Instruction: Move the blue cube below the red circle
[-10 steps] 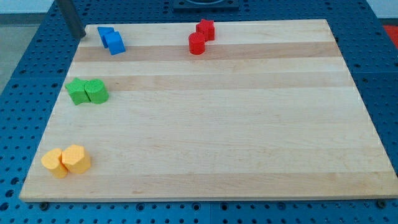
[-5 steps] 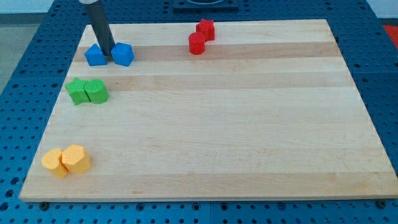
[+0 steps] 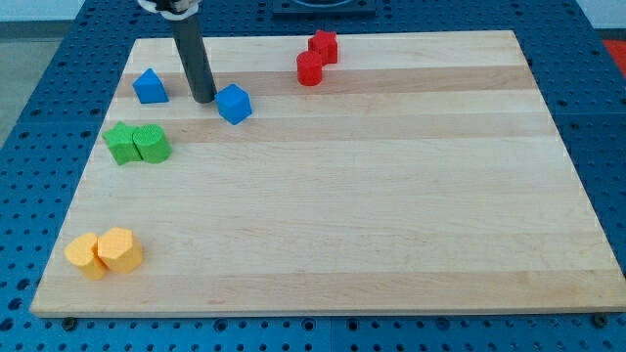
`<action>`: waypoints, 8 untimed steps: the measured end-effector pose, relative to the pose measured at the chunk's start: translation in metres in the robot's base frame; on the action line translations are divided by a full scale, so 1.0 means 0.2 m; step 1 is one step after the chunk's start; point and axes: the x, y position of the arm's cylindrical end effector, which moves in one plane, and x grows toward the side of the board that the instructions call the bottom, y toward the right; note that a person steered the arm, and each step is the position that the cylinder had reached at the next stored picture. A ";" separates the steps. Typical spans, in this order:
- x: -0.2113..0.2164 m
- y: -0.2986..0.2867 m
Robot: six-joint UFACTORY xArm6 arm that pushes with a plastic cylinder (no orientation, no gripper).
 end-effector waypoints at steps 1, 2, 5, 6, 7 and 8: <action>0.08 0.04; 0.10 0.28; 0.31 0.41; 0.37 0.62; 0.31 0.77; 0.17 0.78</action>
